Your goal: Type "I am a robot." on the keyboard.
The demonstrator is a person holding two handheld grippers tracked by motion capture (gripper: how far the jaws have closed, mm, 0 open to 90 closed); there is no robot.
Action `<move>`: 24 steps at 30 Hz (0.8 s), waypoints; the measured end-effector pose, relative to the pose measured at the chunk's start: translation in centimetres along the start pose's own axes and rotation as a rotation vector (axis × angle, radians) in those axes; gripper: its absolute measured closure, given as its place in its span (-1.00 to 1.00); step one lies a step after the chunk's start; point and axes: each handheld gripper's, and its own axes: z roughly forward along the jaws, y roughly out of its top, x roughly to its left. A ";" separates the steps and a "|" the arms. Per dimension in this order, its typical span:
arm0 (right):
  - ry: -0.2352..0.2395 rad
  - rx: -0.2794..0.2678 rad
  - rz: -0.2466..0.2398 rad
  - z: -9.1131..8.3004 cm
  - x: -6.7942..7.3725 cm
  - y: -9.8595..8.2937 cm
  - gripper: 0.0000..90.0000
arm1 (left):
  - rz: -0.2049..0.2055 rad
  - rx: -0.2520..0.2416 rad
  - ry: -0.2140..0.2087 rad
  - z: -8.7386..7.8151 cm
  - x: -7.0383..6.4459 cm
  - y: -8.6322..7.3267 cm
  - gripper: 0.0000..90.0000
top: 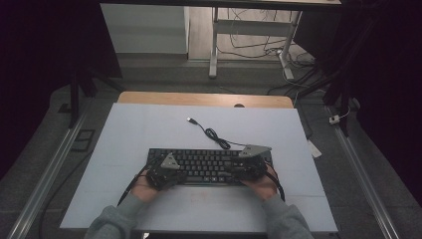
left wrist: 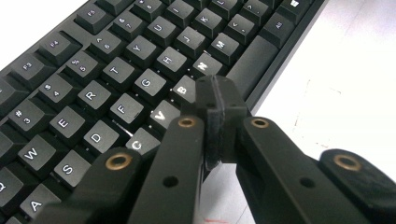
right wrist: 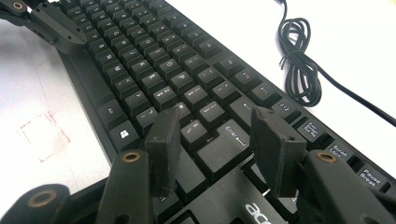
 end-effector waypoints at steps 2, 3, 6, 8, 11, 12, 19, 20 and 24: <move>0.005 0.001 -0.001 0.0 0.0 0.0 0.18 | -0.002 -0.001 0.005 0.0 0.0 0.0 0.97; 0.006 0.000 -0.001 0.1 0.1 0.0 0.18 | -0.002 -0.002 0.004 0.0 0.0 0.0 0.97; 0.006 0.000 -0.001 0.1 0.1 0.0 0.18 | -0.002 -0.002 0.001 0.1 0.0 -0.1 0.97; 0.008 0.000 0.000 0.1 0.1 0.0 0.18 | 0.006 0.002 0.003 0.3 -0.1 -0.1 0.97; 0.006 -0.001 0.000 0.1 0.1 0.0 0.18 | 0.008 0.005 0.007 0.2 -0.1 -0.1 0.97; 0.006 -0.001 -0.001 0.1 0.1 0.0 0.18 | 0.003 0.002 0.010 0.1 -0.1 -0.1 0.97; 0.004 -0.007 0.002 0.0 0.0 0.0 0.18 | -0.038 -0.082 0.018 -1.4 0.7 0.0 0.96; 0.004 -0.008 0.003 0.0 0.0 0.0 0.18 | -0.047 -0.092 0.020 -1.6 0.9 -0.1 0.93; 0.003 -0.012 0.006 -0.1 0.0 0.0 0.18 | -0.096 -0.138 0.045 -2.5 1.5 -0.3 0.58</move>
